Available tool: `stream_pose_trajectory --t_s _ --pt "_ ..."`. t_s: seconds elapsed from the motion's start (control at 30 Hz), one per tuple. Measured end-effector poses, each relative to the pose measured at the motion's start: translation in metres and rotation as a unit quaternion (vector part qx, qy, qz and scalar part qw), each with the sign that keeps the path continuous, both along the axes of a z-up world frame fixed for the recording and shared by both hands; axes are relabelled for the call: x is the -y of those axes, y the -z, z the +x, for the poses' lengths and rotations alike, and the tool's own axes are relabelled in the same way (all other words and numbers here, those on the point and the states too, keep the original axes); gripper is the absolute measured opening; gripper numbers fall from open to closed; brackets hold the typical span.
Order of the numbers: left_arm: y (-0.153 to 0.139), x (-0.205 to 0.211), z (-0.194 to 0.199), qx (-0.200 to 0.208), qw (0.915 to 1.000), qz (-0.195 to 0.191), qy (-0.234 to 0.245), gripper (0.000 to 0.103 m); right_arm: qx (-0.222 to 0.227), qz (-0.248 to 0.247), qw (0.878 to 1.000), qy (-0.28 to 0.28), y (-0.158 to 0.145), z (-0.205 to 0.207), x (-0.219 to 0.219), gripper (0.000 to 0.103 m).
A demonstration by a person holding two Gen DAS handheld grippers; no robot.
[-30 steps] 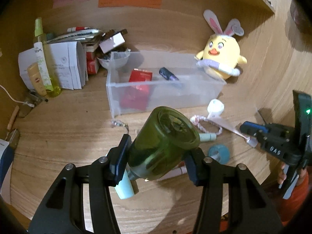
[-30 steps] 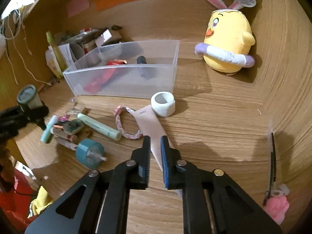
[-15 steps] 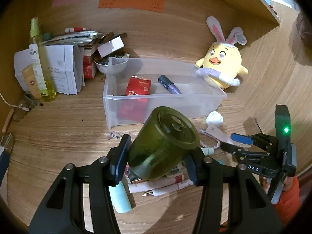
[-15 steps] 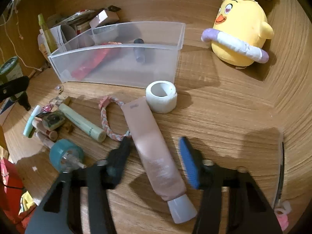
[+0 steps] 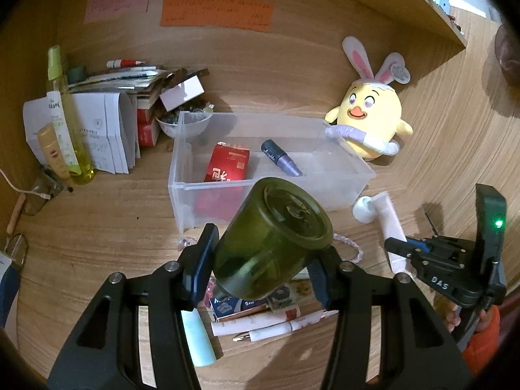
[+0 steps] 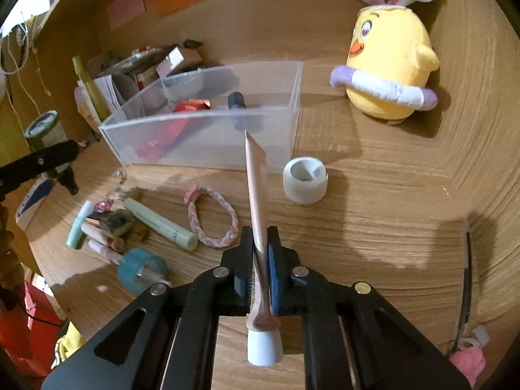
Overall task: Organize objects
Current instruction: 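Lift the green bottle and pink tube toward the clear box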
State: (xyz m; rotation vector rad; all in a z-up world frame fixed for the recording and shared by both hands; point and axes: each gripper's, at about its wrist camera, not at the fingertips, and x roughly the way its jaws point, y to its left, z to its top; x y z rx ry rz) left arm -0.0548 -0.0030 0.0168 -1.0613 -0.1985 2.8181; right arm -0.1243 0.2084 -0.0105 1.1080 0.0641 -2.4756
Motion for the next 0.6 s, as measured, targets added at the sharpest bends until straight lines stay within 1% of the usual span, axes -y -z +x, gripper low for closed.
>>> stream_pose_trajectory --t_s 0.3,0.6 --pt "-0.013 -0.001 -0.008 -0.016 0.9999 -0.002 -0.002 0.051 -0.066 -0.036 0.997 -0.001 -0.045 0.011 0.000 0.007" --pt "-0.028 -0.002 -0.022 -0.033 0.9994 -0.007 -0.008 0.051 -0.115 -0.055 0.992 -0.010 -0.082 0.001 0.013 0.007"
